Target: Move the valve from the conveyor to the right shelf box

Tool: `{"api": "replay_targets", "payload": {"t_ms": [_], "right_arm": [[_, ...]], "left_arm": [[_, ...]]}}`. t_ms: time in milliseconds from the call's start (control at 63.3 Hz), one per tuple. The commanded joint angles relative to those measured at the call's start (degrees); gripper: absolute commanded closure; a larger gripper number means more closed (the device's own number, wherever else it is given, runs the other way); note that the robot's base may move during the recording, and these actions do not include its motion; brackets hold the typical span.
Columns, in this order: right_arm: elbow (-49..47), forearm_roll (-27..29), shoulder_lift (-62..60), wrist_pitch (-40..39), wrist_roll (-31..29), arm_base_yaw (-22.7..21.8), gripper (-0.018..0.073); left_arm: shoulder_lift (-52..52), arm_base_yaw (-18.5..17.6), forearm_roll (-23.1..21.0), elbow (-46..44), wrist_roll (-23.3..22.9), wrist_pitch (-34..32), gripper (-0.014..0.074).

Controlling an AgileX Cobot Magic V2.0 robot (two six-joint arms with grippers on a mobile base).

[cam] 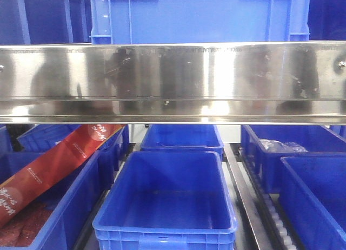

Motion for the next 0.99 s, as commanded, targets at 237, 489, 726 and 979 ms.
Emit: {"api": "replay_targets", "payload": {"t_ms": [237,489,726,979], "right_arm": [[0.05,-0.43,-0.49,-0.89,-0.34,-0.29,0.0727],[4.19,-2.27,-6.74,-0.57,-0.34,-9.13,0.0727],[13.06,0.17,-16.58,-0.8,-0.34,-22.42,0.0727],[20.69,0.17,-24.64,-1.42,-1.23,-27.28,0.0727]], "left_arm": [[-0.41,0.1,-0.31,-0.06,-0.4,-1.17,0.0708],[-0.41,0.1,-0.31,-0.06,-0.4,-1.17,0.0708],[-0.41,0.1,-0.31,-0.06,-0.4,-1.17,0.0708],[-0.41,0.1,-0.31,-0.06,-0.4,-1.17,0.0708]]}}
